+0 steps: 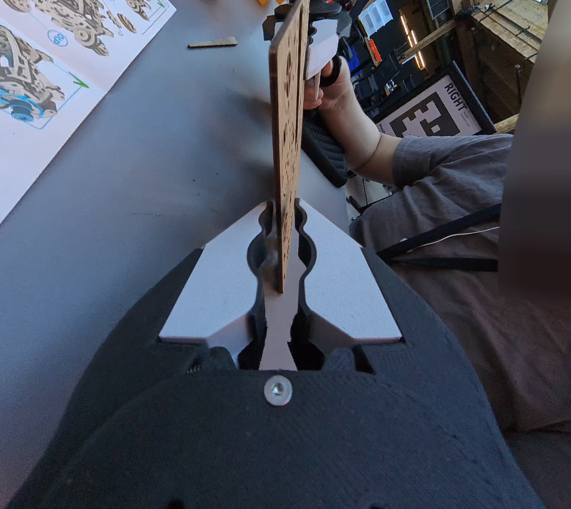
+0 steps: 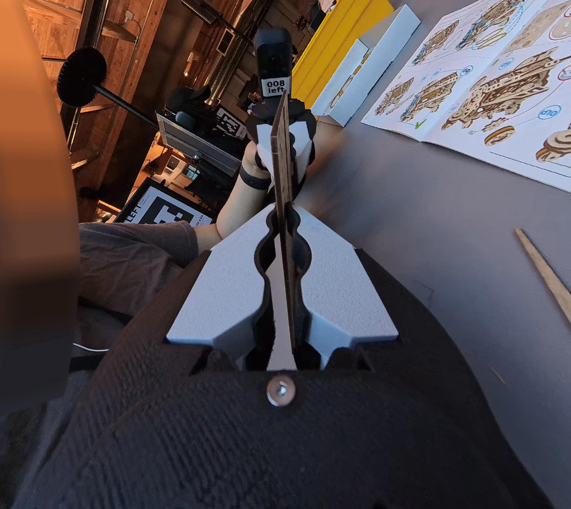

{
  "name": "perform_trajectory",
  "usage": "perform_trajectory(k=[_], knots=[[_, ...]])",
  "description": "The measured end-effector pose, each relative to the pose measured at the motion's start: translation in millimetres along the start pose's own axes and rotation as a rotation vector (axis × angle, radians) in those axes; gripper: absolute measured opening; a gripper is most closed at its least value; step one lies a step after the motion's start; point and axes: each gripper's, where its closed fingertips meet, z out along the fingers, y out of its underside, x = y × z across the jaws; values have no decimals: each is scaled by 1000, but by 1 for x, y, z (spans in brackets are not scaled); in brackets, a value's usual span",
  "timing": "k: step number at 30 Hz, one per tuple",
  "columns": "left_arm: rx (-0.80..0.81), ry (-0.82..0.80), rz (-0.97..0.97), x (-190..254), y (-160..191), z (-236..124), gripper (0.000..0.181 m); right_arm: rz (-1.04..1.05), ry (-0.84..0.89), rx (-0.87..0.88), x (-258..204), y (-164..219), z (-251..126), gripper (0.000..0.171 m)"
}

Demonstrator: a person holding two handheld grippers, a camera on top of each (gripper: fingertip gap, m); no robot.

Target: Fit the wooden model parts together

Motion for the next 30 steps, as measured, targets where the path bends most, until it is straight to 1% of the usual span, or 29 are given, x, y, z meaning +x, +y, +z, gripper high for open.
perform_trajectory(k=[4, 9, 11, 13, 20, 24, 26, 27, 28, 30], knots=[[-50, 3, 22, 0, 9, 3, 13, 4, 8, 20, 2, -3, -3, 1], [-155, -23, 27, -3, 27, 13, 13, 10, 6, 33, 2, -6, -5, 1], [-179, -23, 27, -4, 31, 16, 8, 10, 6, 35, 3, -6, -5, 1], [-193, -20, 35, -3, 33, 17, 3, 11, 5, 35, 3, -6, -5, 1], [-198, -13, 79, 4, 33, 16, 1, 21, -14, 56, 2, -10, -6, 2], [-212, -14, 59, 3, 36, 16, 1, -10, 24, 70, 5, -13, -7, 14], [-211, -14, 49, 3, 37, 16, 2, -31, 45, 57, 7, -11, -6, 16], [-211, -19, 44, 2, 39, 16, 2, -36, 48, 41, 6, -8, -5, 13], [-217, -29, 39, 1, 41, 16, 3, -43, 39, 14, 3, -4, -4, 1], [-228, -42, 39, 1, 46, 17, 5, -63, 38, -21, -1, 3, -2, 1]])
